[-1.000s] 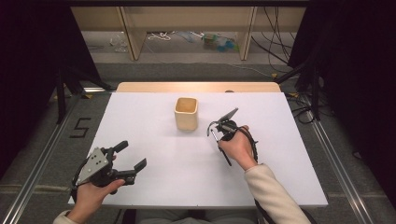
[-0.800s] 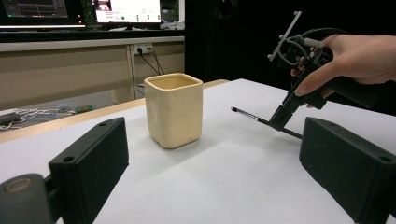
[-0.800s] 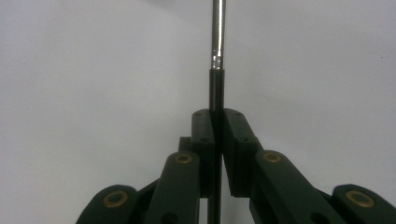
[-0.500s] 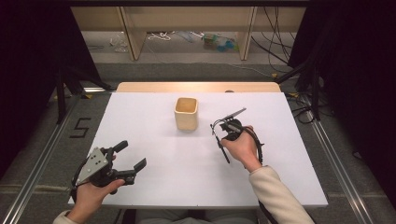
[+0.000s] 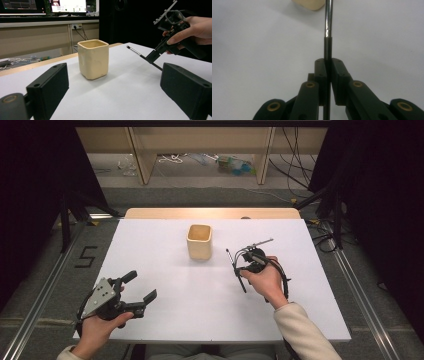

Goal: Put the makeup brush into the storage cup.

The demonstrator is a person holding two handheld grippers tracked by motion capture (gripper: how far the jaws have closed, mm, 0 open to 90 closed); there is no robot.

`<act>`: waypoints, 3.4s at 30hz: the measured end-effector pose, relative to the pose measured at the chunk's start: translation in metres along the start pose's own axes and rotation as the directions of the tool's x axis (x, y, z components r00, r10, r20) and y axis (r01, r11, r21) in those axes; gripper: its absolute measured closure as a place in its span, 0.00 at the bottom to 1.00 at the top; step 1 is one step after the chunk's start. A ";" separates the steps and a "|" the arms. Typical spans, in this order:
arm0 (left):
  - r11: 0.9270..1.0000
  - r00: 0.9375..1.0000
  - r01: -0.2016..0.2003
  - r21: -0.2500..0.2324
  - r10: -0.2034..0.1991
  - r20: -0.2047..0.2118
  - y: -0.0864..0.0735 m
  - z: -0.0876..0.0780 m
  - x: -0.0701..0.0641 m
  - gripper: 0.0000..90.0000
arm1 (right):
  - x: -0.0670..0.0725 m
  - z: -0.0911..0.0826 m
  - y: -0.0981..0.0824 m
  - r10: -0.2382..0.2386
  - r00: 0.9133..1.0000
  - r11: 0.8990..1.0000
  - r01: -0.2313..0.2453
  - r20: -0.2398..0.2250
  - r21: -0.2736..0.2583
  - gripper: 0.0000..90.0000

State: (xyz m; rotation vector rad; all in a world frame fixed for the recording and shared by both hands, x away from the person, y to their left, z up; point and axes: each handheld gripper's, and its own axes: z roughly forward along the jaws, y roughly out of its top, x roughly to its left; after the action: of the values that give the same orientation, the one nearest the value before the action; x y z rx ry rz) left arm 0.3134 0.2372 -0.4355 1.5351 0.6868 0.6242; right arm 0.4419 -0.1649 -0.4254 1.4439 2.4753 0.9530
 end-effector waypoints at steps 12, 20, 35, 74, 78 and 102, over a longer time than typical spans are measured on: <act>1.000 1.000 0.000 0.002 0.000 -0.001 0.000 0.000 0.000 0.09 | -0.007 -0.014 -0.012 -0.037 0.998 0.993 0.030 -0.055 -0.118 0.93; 1.000 1.000 0.001 0.003 -0.001 -0.001 0.000 0.000 0.000 0.09 | -0.011 -0.018 -0.018 -0.080 0.994 0.977 0.063 -0.077 -0.203 0.93; 1.000 1.000 0.006 0.002 -0.006 -0.001 0.000 0.000 0.000 0.09 | -0.009 -0.025 -0.024 -0.173 0.978 0.922 0.119 -0.119 -0.368 0.93; 1.000 1.000 0.011 0.000 -0.011 0.000 0.000 0.001 0.000 0.09 | 0.006 -0.029 -0.030 -0.301 0.945 0.798 0.176 -0.129 -0.576 0.93; 1.000 1.000 0.012 0.001 -0.012 0.000 -0.001 0.001 0.000 0.09 | 0.007 -0.029 -0.030 -0.305 0.945 0.786 0.179 -0.120 -0.591 0.93; 1.000 1.000 0.000 -0.012 0.000 0.003 0.000 0.002 0.001 0.09 | 0.021 -0.028 -0.027 -0.339 0.935 0.738 0.197 -0.101 -0.646 0.93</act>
State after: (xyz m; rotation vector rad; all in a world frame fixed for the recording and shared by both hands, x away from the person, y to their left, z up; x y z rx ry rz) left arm 0.3157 0.2362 -0.4360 1.5249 0.6797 0.6247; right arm 0.3994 -0.1700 -0.4150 0.7648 2.0665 1.7173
